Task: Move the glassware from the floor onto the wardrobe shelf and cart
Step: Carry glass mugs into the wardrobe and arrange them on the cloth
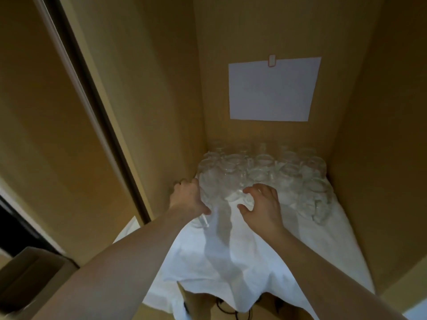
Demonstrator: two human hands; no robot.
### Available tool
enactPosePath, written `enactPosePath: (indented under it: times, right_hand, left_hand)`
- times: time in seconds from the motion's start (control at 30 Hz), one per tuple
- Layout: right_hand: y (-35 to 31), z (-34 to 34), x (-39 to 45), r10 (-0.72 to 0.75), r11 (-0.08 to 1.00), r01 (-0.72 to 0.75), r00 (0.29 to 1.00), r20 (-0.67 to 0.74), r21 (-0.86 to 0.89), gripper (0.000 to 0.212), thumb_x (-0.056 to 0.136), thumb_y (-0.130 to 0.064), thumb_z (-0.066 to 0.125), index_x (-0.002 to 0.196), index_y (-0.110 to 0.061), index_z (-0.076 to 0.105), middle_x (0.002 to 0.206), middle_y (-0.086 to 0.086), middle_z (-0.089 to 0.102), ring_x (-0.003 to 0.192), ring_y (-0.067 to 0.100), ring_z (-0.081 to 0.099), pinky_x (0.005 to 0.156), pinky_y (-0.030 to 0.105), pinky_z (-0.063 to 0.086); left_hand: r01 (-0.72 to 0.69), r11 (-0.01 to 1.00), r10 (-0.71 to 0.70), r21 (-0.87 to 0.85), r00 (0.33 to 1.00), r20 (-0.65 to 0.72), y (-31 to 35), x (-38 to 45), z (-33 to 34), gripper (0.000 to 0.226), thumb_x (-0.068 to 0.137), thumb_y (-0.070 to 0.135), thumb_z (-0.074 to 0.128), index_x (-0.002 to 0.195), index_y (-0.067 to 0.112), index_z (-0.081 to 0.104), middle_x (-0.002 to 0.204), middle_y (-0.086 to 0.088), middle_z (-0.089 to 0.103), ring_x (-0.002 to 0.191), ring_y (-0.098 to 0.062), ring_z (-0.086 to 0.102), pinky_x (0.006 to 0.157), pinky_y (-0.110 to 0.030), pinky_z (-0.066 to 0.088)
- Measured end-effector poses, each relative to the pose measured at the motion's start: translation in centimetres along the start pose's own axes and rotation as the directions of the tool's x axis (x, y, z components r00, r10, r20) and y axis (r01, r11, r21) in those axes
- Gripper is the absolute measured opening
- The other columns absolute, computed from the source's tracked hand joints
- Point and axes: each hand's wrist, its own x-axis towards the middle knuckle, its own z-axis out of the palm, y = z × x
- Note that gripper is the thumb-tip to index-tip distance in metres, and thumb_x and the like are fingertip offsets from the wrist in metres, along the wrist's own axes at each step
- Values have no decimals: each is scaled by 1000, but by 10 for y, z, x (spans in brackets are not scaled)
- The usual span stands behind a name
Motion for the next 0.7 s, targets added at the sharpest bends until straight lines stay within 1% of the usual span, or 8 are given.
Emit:
enactPosePath:
  times: [0.07,0.17,0.27,0.33,0.4,0.47,0.53,0.7]
  right_hand:
    - [-4,3,3,-8,1000,8,1000,1,-10,42,79,-31,79,119,-20,68,125,3,59,125,28,43,103,40,42]
    - [-8,12,9,1,998,0,1000,17,-57,43,80,-31,79,120,-21,68,127,3,59,126,29,44,104,41,43]
    - [-11,25,10,28,996,-24,998,50,-86,45,80,-32,79,122,-21,67,131,5,57,127,30,44,105,42,42]
    - [-12,34,9,55,992,-47,996,70,-113,46,79,-32,79,122,-22,66,132,6,57,128,31,44,106,43,41]
    - [-12,44,8,78,988,-66,994,78,-140,46,79,-30,80,122,-21,67,133,7,57,129,32,46,106,43,41]
    - [-13,52,7,104,982,-87,990,95,-167,47,80,-30,79,124,-21,66,134,7,57,130,32,45,108,43,39]
    - [-14,61,6,139,973,-114,984,115,-201,49,81,-31,79,126,-20,66,136,7,56,131,31,44,110,41,37]
    - [-17,77,-2,226,945,-184,965,133,-270,49,78,-34,80,124,-20,67,129,7,60,127,31,49,108,43,39]
  left_hand:
    - [40,999,-40,13,999,2,2,9,3,83,55,57,90,119,16,55,102,-6,49,108,-30,52,83,-40,54]
    - [47,999,-47,-12,999,-2,-2,26,17,74,57,56,87,113,19,59,102,-5,54,108,-28,51,75,-36,51]
    - [39,998,-40,-50,999,-16,-4,42,33,57,62,56,71,106,24,55,101,-4,54,108,-29,46,81,-38,42]
    - [-11,998,15,54,997,-74,-4,51,45,48,65,58,54,101,27,54,97,-2,55,97,-29,43,84,-43,29]
    - [-38,994,54,105,986,-155,-2,54,51,43,71,56,53,98,23,59,97,-4,54,92,-28,43,84,-44,30]
    - [-23,996,39,92,983,-179,-2,55,56,48,78,55,58,100,12,57,100,-9,53,97,-31,47,87,-44,35]
    - [14,999,-9,33,988,-153,-3,55,56,56,81,56,60,107,8,50,107,-14,51,105,-33,45,92,-44,31]
    - [15,1000,-17,-17,992,-129,-5,53,60,63,82,64,58,108,8,49,107,-15,53,104,-32,46,85,-42,29]
